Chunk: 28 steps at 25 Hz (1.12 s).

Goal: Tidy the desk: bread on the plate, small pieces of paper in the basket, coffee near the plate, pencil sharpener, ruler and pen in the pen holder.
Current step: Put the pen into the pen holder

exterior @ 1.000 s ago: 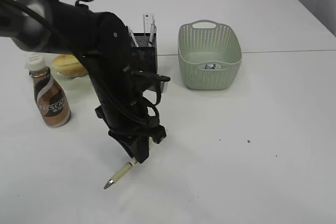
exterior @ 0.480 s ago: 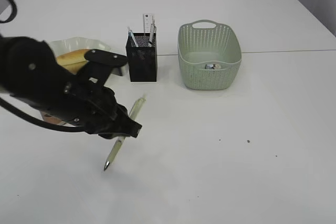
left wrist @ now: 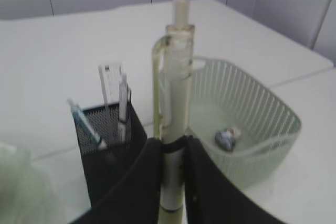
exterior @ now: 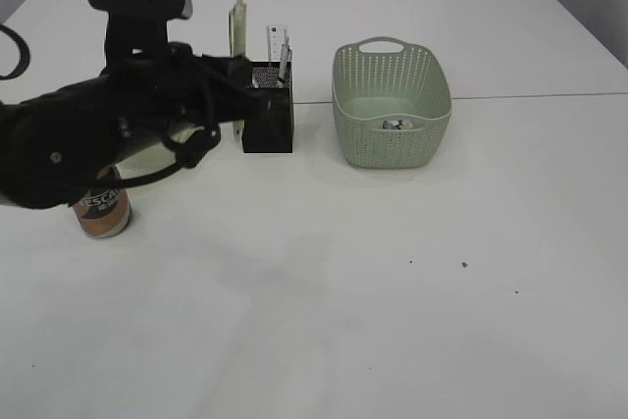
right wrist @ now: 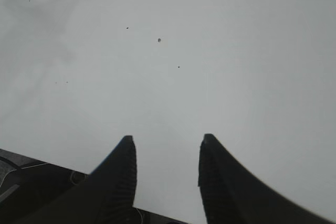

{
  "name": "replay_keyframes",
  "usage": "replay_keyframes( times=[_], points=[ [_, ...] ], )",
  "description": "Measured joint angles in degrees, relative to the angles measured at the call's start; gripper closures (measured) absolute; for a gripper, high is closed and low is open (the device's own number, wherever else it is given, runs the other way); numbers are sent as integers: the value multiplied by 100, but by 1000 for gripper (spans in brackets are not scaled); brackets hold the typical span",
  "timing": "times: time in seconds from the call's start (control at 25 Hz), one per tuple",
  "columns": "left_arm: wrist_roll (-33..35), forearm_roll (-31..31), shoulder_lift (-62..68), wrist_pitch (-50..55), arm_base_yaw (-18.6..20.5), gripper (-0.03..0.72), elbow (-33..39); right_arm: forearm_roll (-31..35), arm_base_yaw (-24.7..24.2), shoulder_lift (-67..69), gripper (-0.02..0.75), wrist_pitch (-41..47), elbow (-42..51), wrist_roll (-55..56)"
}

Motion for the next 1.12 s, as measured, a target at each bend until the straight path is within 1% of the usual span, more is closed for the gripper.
replay_keyframes(
  times=[0.12, 0.24, 0.4, 0.72, 0.96, 1.12],
  points=[
    [0, 18, 354, -338, 22, 622, -625, -96, 0, 0, 445, 0, 0, 0],
    [10, 191, 823, -375, 87, 622, -1363, -191, 0, 0, 445, 0, 0, 0],
    [22, 244, 1432, -365, 258, 622, -2167, -316, 0, 0, 445, 0, 0, 0],
    [22, 244, 2269, 7, 728, 622, -3125, -460, 0, 0, 445, 0, 0, 0],
    [22, 300, 2780, 375, 914, 622, -3781, -520, 0, 0, 445, -107, 0, 0],
    [22, 363, 3026, 624, 972, 622, -4079, -587, 0, 0, 445, -140, 0, 0]
  ],
)
